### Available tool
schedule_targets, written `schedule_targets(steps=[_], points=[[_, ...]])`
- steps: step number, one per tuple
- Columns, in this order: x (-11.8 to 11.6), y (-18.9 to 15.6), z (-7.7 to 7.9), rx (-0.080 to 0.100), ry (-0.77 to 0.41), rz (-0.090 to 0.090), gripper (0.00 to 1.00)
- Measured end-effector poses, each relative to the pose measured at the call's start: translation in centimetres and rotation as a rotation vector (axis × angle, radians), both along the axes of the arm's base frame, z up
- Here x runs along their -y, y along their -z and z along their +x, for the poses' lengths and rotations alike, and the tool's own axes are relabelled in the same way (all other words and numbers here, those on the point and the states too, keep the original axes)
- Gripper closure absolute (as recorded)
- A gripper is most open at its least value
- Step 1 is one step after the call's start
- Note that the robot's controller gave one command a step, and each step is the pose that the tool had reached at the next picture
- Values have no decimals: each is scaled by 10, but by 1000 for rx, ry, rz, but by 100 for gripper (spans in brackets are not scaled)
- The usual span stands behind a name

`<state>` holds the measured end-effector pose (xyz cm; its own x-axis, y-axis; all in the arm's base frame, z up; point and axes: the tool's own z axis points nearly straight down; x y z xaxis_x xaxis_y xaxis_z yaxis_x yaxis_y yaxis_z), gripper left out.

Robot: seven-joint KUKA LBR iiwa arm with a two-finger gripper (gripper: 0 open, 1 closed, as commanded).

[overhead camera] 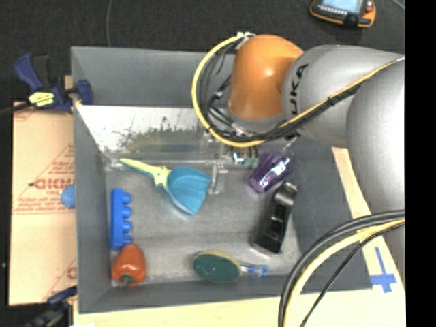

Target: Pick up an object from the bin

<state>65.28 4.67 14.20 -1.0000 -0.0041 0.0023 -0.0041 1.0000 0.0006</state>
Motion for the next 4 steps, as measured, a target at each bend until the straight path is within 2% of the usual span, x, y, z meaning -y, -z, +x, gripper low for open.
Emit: schedule_targets(steps=[1,2,3,4], points=[[0,-5,1,7,1,1,0],[-48,71,-6,4,177,2,0],[-56,4,-8,13,127,0,0],[-48,64,-7,3,166,1,0]])
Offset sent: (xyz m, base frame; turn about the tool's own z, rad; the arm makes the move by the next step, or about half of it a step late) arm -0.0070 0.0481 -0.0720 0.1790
